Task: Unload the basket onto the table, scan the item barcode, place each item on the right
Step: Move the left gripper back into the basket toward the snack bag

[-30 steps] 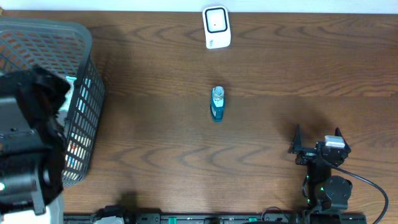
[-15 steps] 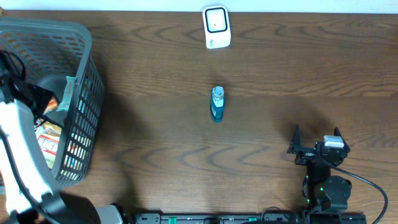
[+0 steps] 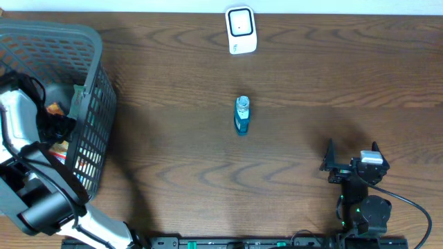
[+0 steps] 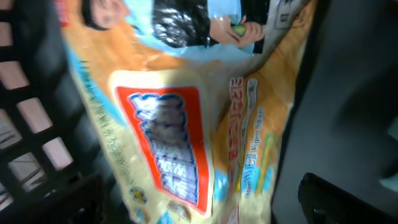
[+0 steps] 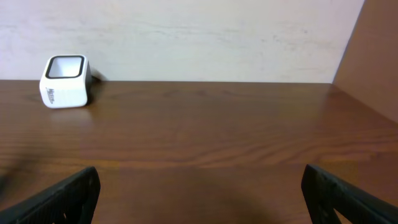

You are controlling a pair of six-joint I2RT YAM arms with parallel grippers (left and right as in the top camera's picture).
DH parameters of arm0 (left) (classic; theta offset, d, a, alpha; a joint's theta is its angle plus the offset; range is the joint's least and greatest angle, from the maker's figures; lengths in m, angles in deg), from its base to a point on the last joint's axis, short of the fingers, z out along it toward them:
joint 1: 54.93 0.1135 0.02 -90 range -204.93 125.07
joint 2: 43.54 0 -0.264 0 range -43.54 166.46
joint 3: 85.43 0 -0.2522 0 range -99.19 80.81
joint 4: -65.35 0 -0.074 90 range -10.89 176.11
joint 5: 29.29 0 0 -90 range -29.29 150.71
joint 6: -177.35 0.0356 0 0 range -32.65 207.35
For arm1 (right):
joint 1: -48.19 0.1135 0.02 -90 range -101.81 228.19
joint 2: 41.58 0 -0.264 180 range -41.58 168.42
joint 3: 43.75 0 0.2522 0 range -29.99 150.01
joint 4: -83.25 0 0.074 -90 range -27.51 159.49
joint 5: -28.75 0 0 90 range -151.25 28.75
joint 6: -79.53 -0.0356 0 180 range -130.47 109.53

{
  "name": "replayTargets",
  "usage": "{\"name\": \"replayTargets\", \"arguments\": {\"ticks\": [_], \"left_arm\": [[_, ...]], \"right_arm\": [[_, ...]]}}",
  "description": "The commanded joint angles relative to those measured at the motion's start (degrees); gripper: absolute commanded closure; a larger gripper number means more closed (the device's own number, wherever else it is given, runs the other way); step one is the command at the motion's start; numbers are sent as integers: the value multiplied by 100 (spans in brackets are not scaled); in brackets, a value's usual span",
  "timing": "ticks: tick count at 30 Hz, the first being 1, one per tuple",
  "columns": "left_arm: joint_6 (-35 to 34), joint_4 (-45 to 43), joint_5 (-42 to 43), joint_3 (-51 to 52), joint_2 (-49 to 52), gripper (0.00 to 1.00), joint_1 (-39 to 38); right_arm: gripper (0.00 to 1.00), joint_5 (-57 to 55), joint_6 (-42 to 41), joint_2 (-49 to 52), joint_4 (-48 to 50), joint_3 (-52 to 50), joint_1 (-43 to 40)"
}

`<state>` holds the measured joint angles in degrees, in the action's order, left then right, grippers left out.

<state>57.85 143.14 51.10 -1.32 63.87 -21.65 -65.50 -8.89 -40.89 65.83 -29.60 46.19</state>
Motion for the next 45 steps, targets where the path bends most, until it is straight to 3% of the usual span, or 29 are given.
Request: {"name": "replayTargets", "arguments": {"ticks": [1, 7, 8, 9, 11, 13, 14, 25, 30, 39, 45], "left_arm": [[120, -212, -13, 330, 9, 1, 20], [120, -929, -221, 1143, 9, 0, 168], [120, -1027, -221, 1255, 9, 7, 205], [120, -1086, -221, 1335, 9, 19, 243], [120, -1119, -264, 1408, 9, 58, 317], [122, -1082, -267, 1408, 2, 89, 389], [120, -1056, -264, 1405, -2, 92, 413], [116, -490, -96, 850, -767, 93, 437], [-61, -564, 577, 501, -1891, 93, 437], [-236, -1182, 645, 302, -4096, 93, 431], [-232, -1733, 2061, 302, -5224, 93, 424]], "right_arm": [[1, 31, 63, -31, -22, -7, 33], [1, 31, 63, -31, -22, -7, 33], [1, 31, 63, -31, -22, -7, 33], [1, 31, 66, -31, -24, -7, 33], [1, 31, 66, -31, -22, -7, 33], [1, 31, 66, -31, -22, -7, 33], [1, 31, 66, -31, -22, -7, 33], [1, 31, 66, -31, -22, -7, 33], [1, 31, 63, -31, -22, -7, 33], [1, 31, 63, -31, -24, -7, 33], [1, 31, 66, -31, -22, -7, 33]]}}
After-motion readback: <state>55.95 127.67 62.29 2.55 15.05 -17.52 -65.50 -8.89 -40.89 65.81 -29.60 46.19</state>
